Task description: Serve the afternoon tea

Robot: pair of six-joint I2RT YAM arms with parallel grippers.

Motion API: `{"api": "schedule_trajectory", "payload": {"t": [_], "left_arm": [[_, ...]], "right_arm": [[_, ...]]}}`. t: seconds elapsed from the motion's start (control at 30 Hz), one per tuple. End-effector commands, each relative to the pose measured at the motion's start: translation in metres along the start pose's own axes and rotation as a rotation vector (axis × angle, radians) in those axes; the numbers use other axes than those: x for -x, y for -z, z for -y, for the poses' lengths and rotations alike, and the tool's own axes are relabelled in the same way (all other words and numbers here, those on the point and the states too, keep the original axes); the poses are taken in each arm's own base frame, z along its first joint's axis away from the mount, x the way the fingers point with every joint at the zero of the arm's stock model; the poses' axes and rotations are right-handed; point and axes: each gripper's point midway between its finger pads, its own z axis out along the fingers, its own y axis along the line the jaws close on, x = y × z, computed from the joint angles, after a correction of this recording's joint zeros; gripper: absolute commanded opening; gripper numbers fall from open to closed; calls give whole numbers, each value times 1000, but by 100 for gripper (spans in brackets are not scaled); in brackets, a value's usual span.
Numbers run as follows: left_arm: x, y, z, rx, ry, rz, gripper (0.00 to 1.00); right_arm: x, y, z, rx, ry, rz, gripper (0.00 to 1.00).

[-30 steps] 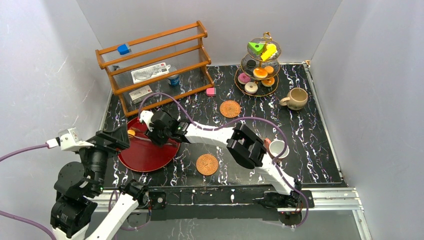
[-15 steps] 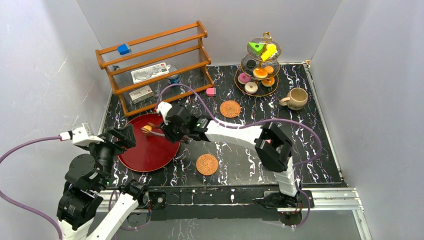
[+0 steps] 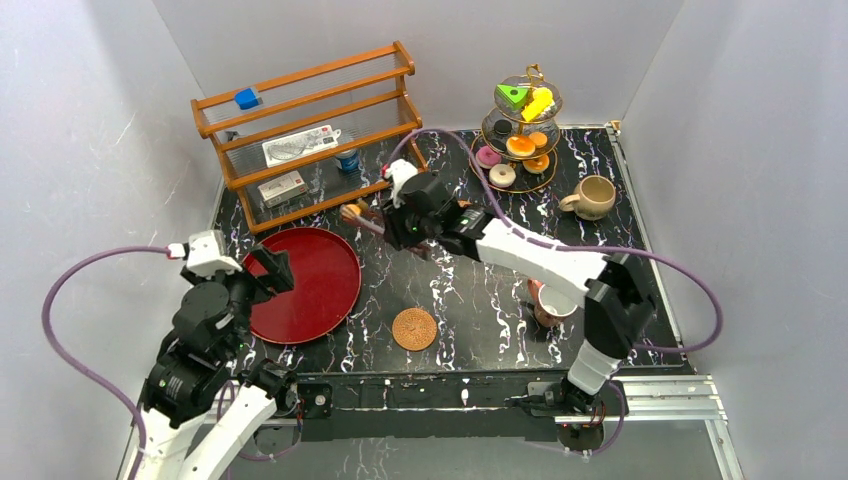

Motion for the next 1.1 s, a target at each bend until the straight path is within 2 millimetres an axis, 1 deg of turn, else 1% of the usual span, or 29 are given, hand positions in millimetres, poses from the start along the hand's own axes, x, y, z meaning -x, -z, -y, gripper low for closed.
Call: {"api": "schedule_trajectory", "payload": {"t": [0.0, 0.13, 0.3, 0.43, 0.53, 0.6, 0.7, 0.83, 0.97, 1.07], "left_arm": [[-15, -20, 10, -9, -80, -62, 95], [-30, -37, 16, -13, -143, -106, 95], [-46, -51, 18, -12, -179, -129, 95], [-55, -61, 22, -30, -204, -123, 96], [-61, -66, 24, -40, -240, -146, 96], [-65, -68, 23, -37, -250, -161, 96], [-67, -66, 27, -62, -238, -159, 96], [-67, -66, 26, -68, -235, -143, 96], [-66, -65, 25, -64, -233, -137, 96], [-65, -64, 24, -63, -232, -134, 96]], "right_arm": [[32, 47, 28, -87, -60, 110, 44], [35, 76, 63, -204, -90, 132, 45], [34, 103, 101, -314, -135, 137, 45], [24, 118, 131, -399, -178, 122, 45], [9, 129, 158, -515, -197, 94, 45], [-1, 137, 176, -587, -211, 67, 45], [-10, 148, 196, -663, -231, 54, 45], [-23, 158, 221, -720, -284, 47, 45], [-39, 160, 242, -765, -331, 26, 45], [-47, 160, 256, -788, -364, 29, 46]]}}
